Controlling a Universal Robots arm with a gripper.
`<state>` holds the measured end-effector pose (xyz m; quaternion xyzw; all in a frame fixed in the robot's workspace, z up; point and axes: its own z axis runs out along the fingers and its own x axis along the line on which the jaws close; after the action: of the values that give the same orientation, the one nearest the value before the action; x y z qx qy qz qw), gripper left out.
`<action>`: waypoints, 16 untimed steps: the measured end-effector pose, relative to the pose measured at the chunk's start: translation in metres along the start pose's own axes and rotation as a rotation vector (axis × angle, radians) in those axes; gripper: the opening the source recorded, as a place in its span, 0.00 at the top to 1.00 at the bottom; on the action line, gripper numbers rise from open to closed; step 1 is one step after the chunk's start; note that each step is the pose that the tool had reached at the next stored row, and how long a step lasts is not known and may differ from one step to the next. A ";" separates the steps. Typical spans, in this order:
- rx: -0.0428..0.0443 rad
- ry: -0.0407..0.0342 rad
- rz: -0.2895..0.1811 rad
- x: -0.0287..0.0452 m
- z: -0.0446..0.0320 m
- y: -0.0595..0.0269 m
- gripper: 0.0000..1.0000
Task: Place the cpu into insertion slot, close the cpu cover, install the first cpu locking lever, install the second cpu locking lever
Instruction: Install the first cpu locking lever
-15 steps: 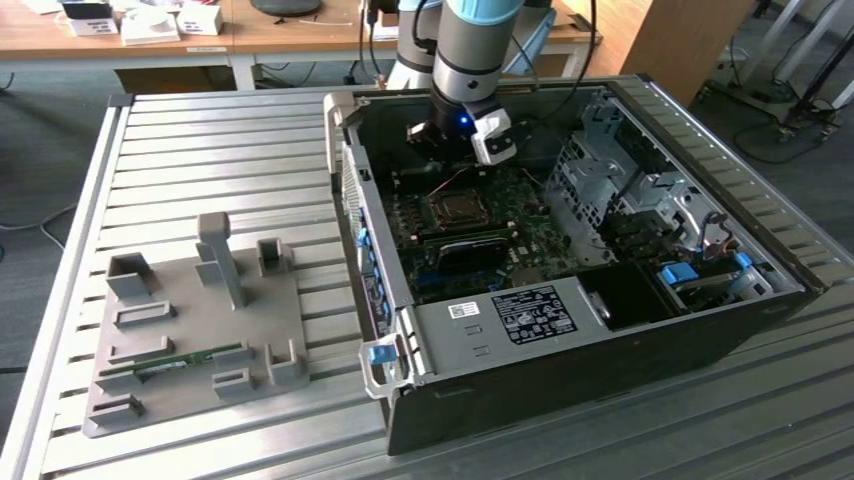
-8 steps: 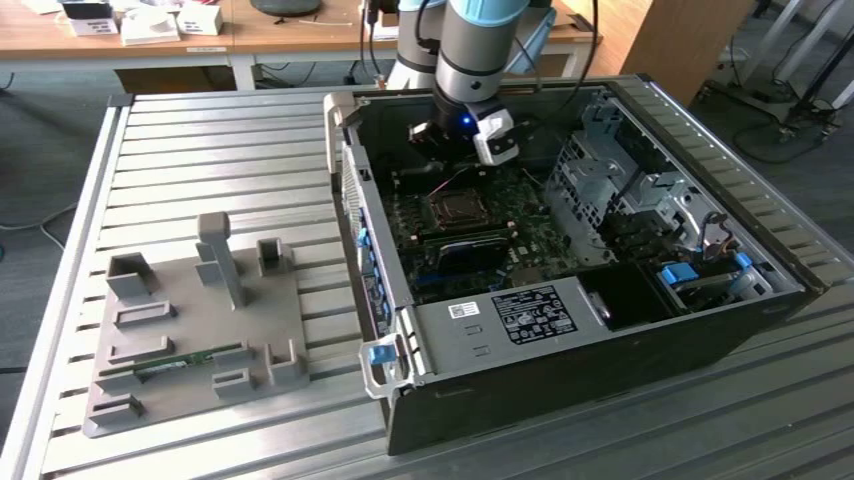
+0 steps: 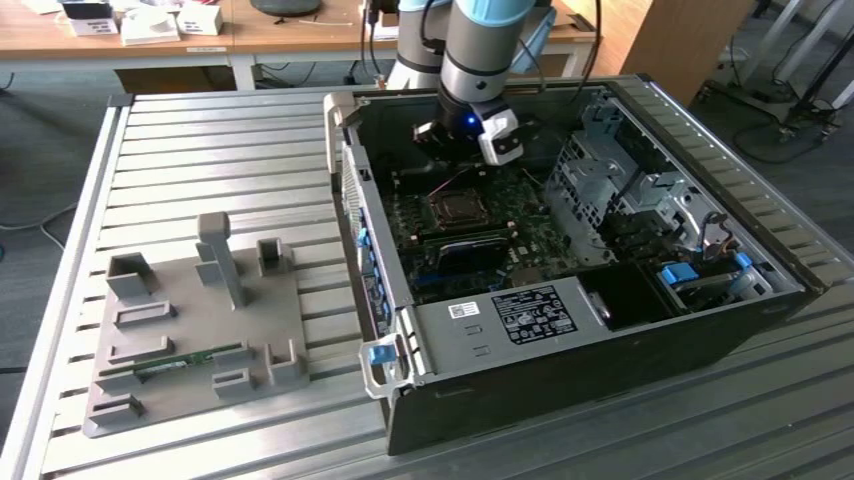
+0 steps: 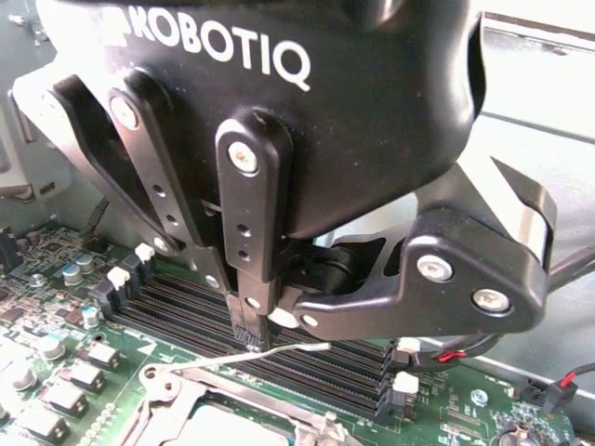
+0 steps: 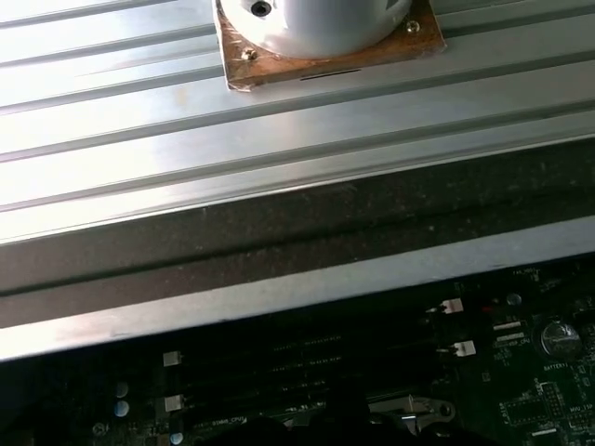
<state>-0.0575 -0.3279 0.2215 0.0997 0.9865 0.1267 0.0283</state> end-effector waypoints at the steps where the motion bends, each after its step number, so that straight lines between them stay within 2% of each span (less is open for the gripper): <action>1: 0.0001 0.0000 0.000 -0.0004 0.0001 0.0000 0.89; 16: 0.0001 0.0000 0.000 -0.0090 0.0023 0.0014 0.89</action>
<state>-0.0482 -0.3278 0.2200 0.0998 0.9865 0.1266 0.0283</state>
